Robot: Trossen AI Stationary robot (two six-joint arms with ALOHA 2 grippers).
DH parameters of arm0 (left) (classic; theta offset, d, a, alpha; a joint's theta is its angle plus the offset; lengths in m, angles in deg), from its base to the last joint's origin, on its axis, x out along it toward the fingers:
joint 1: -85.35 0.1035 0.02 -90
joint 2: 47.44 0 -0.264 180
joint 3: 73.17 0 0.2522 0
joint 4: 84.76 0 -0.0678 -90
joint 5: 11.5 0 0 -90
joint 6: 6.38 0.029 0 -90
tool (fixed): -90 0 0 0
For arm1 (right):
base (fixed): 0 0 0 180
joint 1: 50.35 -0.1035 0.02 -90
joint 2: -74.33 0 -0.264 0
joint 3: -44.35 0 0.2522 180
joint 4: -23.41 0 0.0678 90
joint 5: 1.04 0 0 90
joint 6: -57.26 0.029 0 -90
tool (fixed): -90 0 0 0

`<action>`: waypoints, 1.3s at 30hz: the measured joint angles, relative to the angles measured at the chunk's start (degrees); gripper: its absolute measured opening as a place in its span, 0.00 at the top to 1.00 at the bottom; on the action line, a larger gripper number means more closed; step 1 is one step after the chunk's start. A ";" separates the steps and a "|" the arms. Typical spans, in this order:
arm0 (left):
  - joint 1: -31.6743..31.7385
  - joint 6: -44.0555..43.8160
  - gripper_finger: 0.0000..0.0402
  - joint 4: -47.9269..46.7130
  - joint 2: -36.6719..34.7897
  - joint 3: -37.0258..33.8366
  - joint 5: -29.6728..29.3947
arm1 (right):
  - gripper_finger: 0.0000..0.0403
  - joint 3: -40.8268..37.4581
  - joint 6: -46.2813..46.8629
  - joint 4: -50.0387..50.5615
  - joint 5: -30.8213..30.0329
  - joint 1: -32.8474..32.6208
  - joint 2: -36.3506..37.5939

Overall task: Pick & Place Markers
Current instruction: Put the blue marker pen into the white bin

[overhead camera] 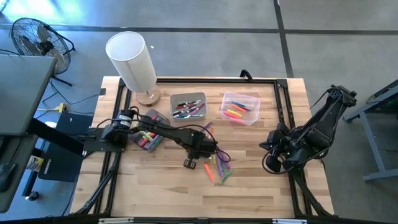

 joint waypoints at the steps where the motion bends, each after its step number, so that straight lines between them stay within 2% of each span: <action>1: -0.16 -1.24 0.95 -0.01 0.02 -0.02 -0.05 | 1.00 0.00 0.00 -0.02 -0.16 0.00 0.00; 10: -2.65 -7.95 0.94 -0.12 0.11 -0.09 -2.46 | 1.00 -0.02 -0.41 -0.07 -2.59 0.00 0.00; 16: -2.72 -12.91 0.94 -1.02 -1.66 0.39 -0.68 | 1.00 -0.02 -0.75 -0.07 -2.90 0.00 0.00; 20: -2.37 -12.95 0.92 -2.31 -1.80 4.18 1.12 | 1.00 -0.02 -0.92 -0.07 -3.01 0.00 0.00; 25: -1.97 -11.39 0.93 -9.58 -1.99 11.59 -0.30 | 1.00 -0.02 -1.36 -0.07 -3.07 0.00 0.00; 32: 3.15 -7.01 0.92 -16.75 -3.87 18.95 -0.25 | 1.00 -0.04 -1.36 -0.07 -6.72 0.05 -0.02; 35: 7.67 -4.24 0.92 -17.17 -7.46 19.69 -0.38 | 1.00 -0.04 -0.64 -0.09 -7.16 0.83 -0.02; 38: 13.26 -2.32 0.92 -21.73 -10.94 18.68 -0.42 | 1.00 -0.09 0.84 -0.07 -6.56 1.89 -0.04; 39: 15.37 -1.57 0.92 -20.00 -11.34 19.05 -0.51 | 1.00 -0.09 1.14 -0.09 -6.42 2.29 -0.04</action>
